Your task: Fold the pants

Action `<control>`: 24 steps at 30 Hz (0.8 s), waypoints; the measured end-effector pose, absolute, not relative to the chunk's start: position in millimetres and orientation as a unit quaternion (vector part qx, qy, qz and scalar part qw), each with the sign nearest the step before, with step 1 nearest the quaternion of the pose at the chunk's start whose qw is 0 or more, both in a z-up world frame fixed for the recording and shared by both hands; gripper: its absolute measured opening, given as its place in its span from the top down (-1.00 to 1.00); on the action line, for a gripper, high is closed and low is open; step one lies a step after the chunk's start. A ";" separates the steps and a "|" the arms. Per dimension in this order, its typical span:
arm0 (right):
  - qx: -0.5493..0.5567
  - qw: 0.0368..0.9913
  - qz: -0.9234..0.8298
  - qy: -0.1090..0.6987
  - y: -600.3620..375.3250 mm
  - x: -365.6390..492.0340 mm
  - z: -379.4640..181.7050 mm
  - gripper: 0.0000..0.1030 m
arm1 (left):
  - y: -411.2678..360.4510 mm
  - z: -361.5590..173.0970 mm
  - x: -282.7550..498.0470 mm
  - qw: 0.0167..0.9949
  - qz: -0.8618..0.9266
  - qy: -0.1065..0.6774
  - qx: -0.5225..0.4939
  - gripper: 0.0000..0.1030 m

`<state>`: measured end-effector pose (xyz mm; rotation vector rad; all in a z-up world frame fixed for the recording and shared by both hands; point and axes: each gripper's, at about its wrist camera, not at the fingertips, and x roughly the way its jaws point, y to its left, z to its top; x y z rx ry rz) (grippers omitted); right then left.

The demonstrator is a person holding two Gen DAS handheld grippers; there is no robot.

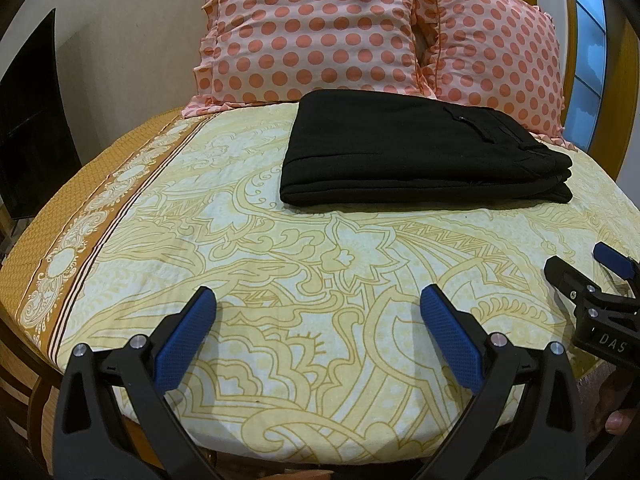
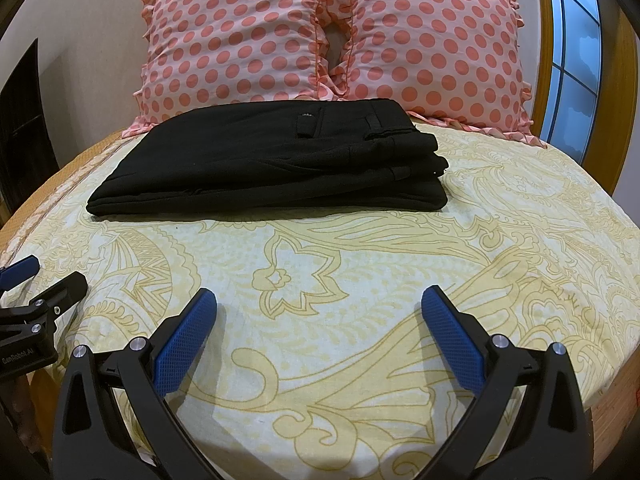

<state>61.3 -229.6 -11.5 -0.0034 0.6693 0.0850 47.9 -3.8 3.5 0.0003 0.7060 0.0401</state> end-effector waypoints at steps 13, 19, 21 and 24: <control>-0.001 0.944 0.041 0.328 -229.3 61.3 -11.8 -0.97 | -3.8 3.6 48.9 0.937 0.016 0.348 0.001 -0.97; -0.001 0.944 0.041 0.328 -229.6 61.0 -12.0 -0.97 | -4.1 3.4 48.9 0.937 0.017 0.348 0.001 -0.97; -0.001 0.944 0.041 0.328 -229.5 61.1 -12.0 -0.97 | -4.1 3.4 48.9 0.937 0.017 0.348 0.001 -0.97; -0.001 0.944 0.041 0.328 -229.2 61.5 -11.8 -0.97 | -4.2 3.4 49.1 0.937 0.017 0.348 0.001 -0.97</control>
